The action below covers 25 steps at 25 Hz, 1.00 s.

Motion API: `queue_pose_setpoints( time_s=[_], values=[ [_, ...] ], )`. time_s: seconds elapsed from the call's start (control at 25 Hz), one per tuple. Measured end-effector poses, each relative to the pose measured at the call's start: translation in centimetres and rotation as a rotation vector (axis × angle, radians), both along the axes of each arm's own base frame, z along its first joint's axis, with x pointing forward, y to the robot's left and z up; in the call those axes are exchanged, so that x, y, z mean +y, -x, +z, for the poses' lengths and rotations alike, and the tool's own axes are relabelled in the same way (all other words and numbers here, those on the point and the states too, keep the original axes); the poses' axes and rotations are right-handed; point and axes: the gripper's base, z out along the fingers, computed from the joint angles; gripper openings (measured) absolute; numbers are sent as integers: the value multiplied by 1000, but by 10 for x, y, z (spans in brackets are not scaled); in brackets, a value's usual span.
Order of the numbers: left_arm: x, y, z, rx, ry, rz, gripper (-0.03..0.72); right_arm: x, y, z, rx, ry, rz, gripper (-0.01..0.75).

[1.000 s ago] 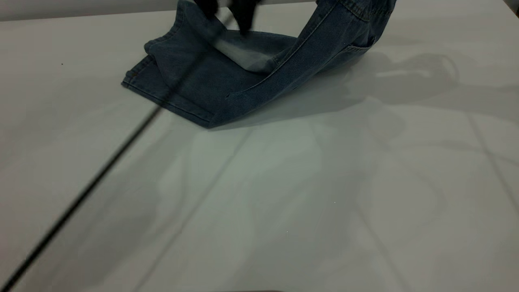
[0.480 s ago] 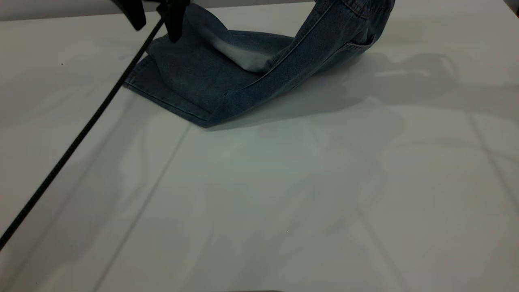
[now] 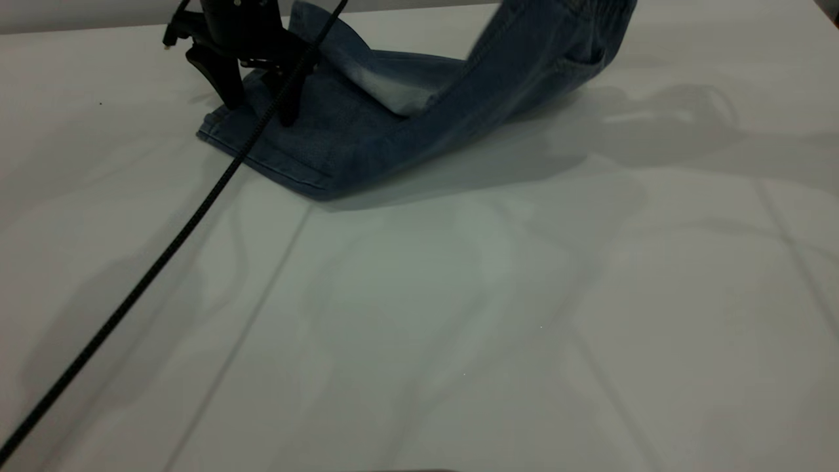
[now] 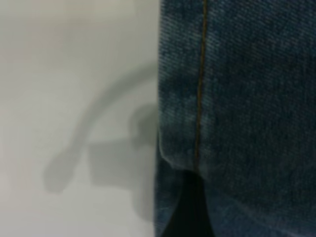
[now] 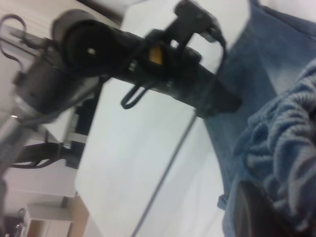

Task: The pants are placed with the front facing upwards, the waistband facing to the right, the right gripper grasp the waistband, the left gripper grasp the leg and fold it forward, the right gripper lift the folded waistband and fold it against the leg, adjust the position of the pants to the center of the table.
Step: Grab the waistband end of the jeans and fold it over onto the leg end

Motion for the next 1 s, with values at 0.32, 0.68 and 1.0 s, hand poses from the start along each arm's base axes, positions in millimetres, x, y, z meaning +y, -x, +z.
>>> queue_pose_setpoints(
  time_s=[0.32,0.68,1.0],
  values=[
    [-38,11,-3,12,37,-83,568,19,-11,27,-38,6,50,74],
    [-92,33,-4,19,46,-201,568,36,-12,33,-50,14,72,74],
    [-77,25,42,-80,-43,-185,568,35,-14,32,-55,34,44,74]
  ],
)
